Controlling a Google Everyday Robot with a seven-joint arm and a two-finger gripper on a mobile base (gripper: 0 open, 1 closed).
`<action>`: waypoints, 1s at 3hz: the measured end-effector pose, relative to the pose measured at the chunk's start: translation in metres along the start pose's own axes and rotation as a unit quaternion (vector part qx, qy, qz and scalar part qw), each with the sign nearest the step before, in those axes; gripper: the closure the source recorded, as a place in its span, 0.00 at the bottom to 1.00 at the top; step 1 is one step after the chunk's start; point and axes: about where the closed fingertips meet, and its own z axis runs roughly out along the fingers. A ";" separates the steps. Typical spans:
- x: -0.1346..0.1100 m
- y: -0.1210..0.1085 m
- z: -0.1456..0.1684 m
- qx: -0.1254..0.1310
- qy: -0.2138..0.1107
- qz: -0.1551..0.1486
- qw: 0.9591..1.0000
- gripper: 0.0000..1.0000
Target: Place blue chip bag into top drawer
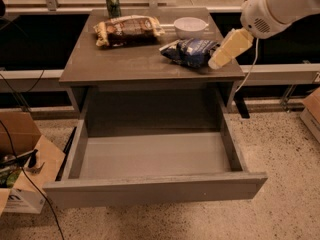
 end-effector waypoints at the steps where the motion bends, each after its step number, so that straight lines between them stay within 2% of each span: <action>1: -0.012 -0.021 0.042 -0.009 -0.018 0.015 1.000 0.00; 2: -0.010 -0.036 0.092 -0.019 -0.016 0.039 0.999 0.00; 3: 0.020 -0.049 0.154 -0.043 0.001 0.078 0.996 0.00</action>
Offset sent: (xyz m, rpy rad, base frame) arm 0.1379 0.0234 -0.0794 0.1205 0.0746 -0.0539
